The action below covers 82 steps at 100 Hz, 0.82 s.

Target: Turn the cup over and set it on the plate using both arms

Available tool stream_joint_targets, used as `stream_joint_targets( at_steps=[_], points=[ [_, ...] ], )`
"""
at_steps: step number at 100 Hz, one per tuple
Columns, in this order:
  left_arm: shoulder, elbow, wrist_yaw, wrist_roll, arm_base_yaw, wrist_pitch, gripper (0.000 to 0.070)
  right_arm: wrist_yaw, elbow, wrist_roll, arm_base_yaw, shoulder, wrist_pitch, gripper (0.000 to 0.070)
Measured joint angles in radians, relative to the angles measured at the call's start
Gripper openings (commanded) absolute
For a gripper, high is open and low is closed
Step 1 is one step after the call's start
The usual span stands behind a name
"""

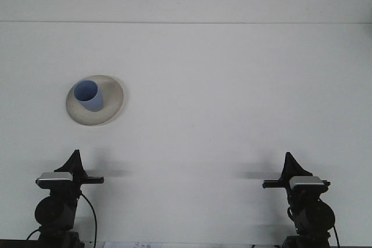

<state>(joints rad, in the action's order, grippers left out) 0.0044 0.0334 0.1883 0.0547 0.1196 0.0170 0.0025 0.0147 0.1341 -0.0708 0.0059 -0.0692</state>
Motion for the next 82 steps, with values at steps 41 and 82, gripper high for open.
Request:
stream_joint_targets(
  at_steps=[41, 82],
  points=[
    [0.000, 0.000, 0.000, 0.000, 0.000, 0.000, 0.0015, -0.002, 0.000, -0.014, 0.000, 0.000, 0.007, 0.0007],
    [0.000, 0.000, 0.000, 0.000, 0.000, 0.000, 0.0015, -0.002, 0.000, -0.014, 0.000, 0.000, 0.011, 0.0007]
  ],
)
